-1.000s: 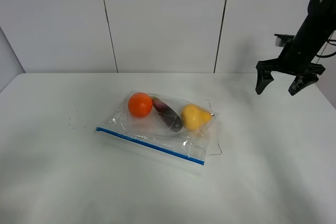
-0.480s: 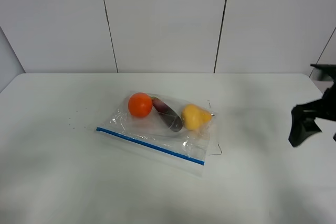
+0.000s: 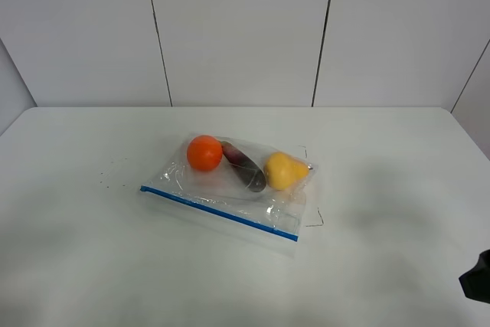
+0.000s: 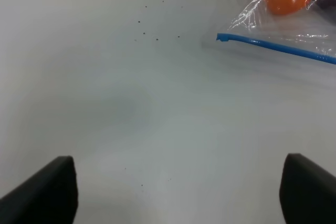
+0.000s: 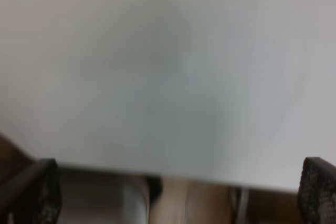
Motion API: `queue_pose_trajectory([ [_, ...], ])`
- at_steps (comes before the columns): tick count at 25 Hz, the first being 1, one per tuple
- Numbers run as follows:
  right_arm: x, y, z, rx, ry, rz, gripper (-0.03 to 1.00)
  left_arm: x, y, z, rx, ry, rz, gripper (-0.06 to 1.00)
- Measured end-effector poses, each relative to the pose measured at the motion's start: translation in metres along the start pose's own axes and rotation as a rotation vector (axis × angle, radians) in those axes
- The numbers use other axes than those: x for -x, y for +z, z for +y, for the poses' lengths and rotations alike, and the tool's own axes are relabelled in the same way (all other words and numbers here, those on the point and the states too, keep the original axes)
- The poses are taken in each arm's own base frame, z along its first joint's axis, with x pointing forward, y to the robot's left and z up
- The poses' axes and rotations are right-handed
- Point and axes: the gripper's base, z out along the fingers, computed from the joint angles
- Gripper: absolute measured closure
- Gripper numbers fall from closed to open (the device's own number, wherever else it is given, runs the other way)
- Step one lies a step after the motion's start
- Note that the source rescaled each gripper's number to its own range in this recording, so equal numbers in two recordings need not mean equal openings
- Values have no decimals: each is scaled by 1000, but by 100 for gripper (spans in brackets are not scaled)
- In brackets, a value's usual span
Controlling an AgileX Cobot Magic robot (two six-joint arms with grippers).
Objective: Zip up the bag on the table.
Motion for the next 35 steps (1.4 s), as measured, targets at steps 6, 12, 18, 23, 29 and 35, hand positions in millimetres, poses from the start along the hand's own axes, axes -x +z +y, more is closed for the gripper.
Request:
queue_pose_trajectory([
  [6,-22,-26,-3,-73,39,-232,-3,0,0,0,0,0,0,-6],
  [12,-24,-28,-3,-75,41,-256,-3,0,0,0,0,0,0,-6],
  [18,-24,-28,-1,-57,13,-254,-3,0,0,0,0,0,0,-6],
  [23,-24,-28,-1,-56,17,-254,-3,0,0,0,0,0,0,-6],
  [29,-31,-34,-1,-55,16,-313,-3,0,0,0,0,0,0,-6],
  [35,-53,-53,0,-51,12,-503,-3,0,0,0,0,0,0,-6],
])
